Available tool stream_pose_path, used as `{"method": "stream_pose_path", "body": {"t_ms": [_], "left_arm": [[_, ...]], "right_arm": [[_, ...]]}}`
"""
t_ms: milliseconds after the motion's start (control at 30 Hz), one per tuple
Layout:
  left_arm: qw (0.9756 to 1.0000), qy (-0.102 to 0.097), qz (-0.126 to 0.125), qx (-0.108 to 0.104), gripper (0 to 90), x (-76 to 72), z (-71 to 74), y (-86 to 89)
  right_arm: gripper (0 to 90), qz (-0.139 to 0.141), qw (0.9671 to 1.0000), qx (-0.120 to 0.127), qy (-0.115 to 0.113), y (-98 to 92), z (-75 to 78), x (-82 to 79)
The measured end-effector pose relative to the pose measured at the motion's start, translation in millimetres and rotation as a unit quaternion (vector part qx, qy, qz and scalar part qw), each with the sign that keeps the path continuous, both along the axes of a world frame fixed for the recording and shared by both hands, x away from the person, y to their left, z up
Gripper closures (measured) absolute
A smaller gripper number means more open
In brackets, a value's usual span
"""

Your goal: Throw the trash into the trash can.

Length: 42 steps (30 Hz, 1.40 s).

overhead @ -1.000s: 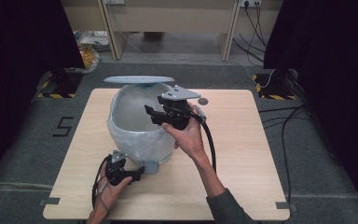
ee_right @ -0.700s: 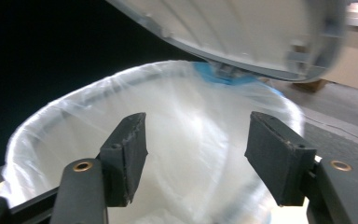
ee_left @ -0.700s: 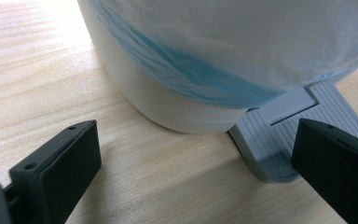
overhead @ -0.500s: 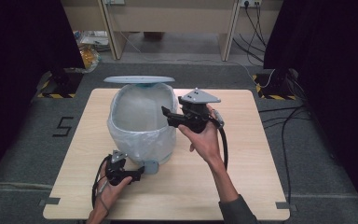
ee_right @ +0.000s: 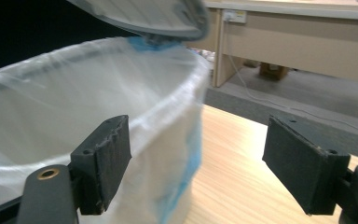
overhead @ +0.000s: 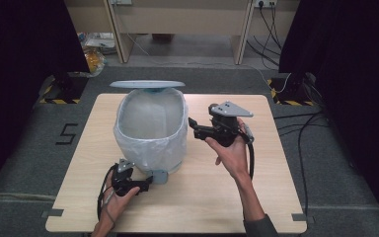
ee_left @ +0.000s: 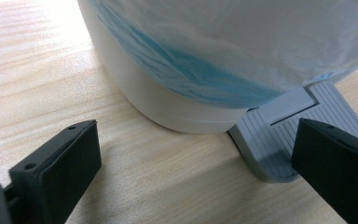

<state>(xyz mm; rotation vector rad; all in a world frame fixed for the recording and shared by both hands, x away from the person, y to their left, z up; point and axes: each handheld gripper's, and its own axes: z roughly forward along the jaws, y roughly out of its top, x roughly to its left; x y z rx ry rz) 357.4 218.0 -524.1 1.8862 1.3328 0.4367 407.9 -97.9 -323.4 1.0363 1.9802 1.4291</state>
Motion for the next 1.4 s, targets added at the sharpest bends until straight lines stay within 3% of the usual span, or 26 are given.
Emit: {"method": "stream_pose_path", "body": {"t_ms": [133,600,1400], "left_arm": [[1.0000,0.000,0.000,-0.001,0.6,0.0,0.0,-0.1],[1.0000,0.002,0.000,-0.001,0.6,-0.1,0.1,-0.1],[1.0000,0.001,0.000,0.000,0.6,-0.1,-0.1,-0.1]], "right_arm": [[22.4,-0.010,0.9999,-0.002,0.005,-10.5,-9.5,-2.6],[20.5,-0.031,0.9995,0.006,0.009,-34.3,-21.4,-5.2],[20.1,-0.055,0.9983,0.007,0.019,-57.4,-39.2,-11.7]]}}
